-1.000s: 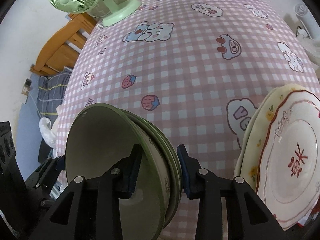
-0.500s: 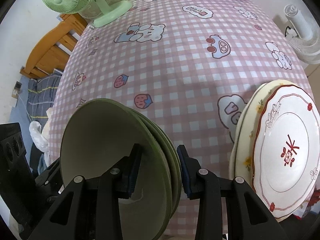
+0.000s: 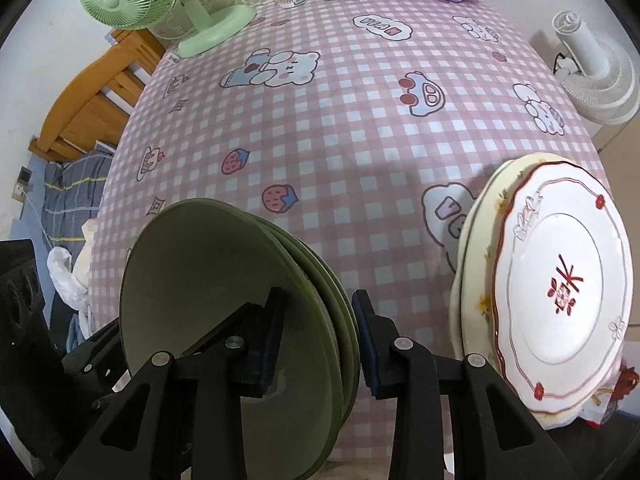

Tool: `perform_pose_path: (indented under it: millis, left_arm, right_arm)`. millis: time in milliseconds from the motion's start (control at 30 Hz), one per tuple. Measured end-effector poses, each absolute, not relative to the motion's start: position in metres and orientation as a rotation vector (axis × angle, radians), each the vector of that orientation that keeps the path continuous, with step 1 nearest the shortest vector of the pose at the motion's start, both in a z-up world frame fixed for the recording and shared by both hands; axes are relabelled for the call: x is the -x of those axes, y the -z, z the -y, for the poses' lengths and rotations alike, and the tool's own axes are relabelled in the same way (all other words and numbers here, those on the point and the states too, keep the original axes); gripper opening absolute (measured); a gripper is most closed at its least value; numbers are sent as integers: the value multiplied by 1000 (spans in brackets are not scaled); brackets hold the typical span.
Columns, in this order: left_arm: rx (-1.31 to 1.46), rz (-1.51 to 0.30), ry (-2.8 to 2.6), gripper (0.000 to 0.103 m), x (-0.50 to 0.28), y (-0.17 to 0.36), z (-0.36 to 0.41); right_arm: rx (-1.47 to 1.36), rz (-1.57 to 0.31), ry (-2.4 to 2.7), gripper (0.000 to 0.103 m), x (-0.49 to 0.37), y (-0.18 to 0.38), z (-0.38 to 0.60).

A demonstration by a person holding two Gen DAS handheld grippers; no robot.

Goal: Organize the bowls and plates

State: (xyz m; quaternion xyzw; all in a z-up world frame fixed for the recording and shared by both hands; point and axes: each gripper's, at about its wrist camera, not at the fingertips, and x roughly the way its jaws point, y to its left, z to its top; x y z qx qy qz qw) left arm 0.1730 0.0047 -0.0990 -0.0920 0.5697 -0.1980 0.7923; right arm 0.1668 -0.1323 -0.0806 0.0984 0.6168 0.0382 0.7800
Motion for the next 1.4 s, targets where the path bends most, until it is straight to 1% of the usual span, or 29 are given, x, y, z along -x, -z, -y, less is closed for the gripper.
perform_pose_path:
  millis: [200,433,800,1400]
  left_arm:
    - [161,-1211,445,53,-169,82,-6]
    - [147,-1184,473,53,-168,51,-8]
    - [95,-1139,479,52,-171,31,7]
    - [132,-1116,352,53,-163,20,87]
  right_arm:
    - [-241,-1326,-62,36,-161,70,132]
    - [-252,-1288,-35,36,-155,38,127]
    - [-283,-1227,-29,36,-149,18,137]
    - [-189,-1233,-175,36,-157,10,210]
